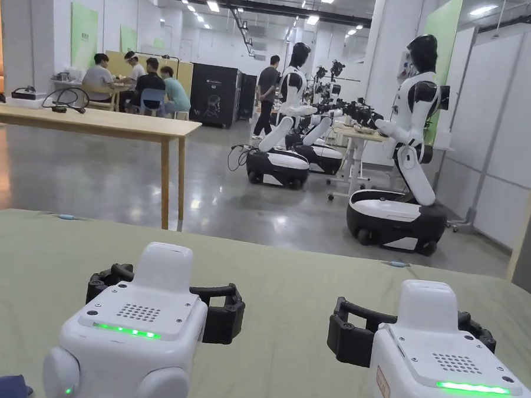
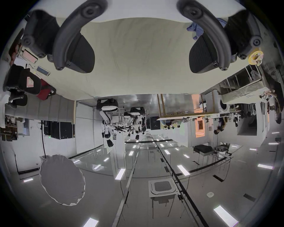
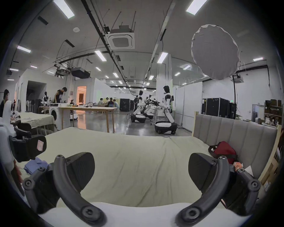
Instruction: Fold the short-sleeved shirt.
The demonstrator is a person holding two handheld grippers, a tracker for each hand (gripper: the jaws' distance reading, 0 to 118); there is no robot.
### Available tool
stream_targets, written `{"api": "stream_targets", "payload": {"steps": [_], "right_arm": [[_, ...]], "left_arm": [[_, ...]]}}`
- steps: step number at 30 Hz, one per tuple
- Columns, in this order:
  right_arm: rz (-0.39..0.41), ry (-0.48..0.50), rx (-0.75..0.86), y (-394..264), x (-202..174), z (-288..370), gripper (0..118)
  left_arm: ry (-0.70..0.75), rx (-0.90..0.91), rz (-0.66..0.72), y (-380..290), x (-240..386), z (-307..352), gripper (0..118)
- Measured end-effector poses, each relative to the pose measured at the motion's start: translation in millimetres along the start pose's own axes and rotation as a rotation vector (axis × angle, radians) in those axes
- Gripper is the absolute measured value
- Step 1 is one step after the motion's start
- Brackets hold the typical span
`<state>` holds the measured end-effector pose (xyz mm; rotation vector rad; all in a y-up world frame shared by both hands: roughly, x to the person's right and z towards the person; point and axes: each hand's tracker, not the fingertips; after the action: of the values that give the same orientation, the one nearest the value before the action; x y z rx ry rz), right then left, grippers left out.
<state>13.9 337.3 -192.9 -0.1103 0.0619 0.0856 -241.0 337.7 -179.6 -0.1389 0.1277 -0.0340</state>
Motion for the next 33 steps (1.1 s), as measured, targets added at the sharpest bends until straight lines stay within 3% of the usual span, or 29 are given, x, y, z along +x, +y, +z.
{"api": "stream_targets", "payload": {"steps": [6,26,33], "right_arm": [[0.095,-0.009,0.005,-5.9,-5.6,2.3,118],[0.084,0.003,-0.014,-3.6,1.9,1.9,118],[0.025,0.029,-0.044,-1.3,4.0,0.3,118]], "left_arm": [[0.002,0.001,0.002,1.0,-0.8,0.8,118],[0.017,-0.020,0.003,-2.8,-3.8,1.8,118],[0.008,-0.025,0.021,-2.3,-4.9,4.7,118]]}}
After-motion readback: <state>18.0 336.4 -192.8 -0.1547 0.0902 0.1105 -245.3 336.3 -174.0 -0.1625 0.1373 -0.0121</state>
